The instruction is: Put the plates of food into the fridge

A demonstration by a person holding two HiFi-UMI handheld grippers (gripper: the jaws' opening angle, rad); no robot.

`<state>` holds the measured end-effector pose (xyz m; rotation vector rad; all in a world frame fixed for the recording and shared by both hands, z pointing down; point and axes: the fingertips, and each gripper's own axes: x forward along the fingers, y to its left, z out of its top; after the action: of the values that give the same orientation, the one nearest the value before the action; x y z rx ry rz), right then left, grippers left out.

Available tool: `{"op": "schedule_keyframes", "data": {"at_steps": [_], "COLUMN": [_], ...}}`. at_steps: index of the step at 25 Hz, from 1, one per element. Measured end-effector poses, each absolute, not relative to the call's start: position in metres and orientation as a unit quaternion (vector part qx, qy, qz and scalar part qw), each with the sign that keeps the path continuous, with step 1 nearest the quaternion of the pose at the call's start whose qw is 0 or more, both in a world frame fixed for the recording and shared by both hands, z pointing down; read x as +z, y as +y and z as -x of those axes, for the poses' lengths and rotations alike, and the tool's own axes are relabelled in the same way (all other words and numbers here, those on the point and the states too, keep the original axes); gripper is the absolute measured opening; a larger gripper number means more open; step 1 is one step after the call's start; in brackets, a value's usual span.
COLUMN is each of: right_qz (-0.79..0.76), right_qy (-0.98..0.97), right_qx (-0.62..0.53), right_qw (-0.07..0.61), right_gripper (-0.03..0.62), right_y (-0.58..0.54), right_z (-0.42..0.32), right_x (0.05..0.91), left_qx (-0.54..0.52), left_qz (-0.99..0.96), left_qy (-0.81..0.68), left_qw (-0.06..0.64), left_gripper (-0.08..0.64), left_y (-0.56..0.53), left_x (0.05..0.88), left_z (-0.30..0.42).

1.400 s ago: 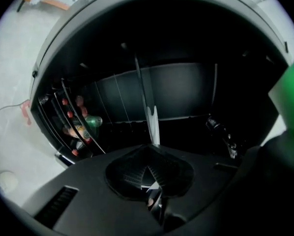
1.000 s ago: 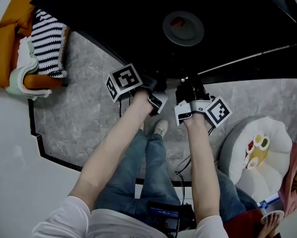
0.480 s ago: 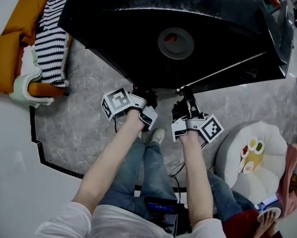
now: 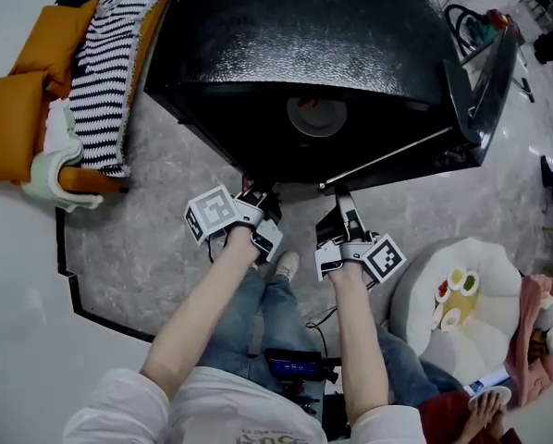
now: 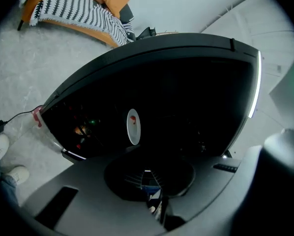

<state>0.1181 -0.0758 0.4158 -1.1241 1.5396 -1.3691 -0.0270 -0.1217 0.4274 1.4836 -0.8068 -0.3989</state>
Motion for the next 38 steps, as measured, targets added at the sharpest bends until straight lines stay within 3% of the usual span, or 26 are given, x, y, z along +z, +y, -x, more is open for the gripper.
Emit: {"op": "schedule_keyframes", "data": {"at_steps": [25, 38], "right_qz": [0.435, 0.472], "right_qy": [0.615, 0.655], "right_qx": [-0.507, -0.434], "right_qw": [0.418, 0.4], "right_gripper": [0.008, 0.009], "right_y": [-0.038, -0.004], "right_z": [-0.135, -0.146], "right_x": [0.305, 0.245], "left_qx": [-0.229, -0.189], "left_qz": [-0.637, -0.717], "left_qy": [-0.354, -0.377], "left_qw": [0.645, 0.556], "left_gripper": [0.006, 0.006], "left_y": [-0.093, -0.073], "left_x": [0.336, 0.281], "left_z": [0.068, 0.087]}}
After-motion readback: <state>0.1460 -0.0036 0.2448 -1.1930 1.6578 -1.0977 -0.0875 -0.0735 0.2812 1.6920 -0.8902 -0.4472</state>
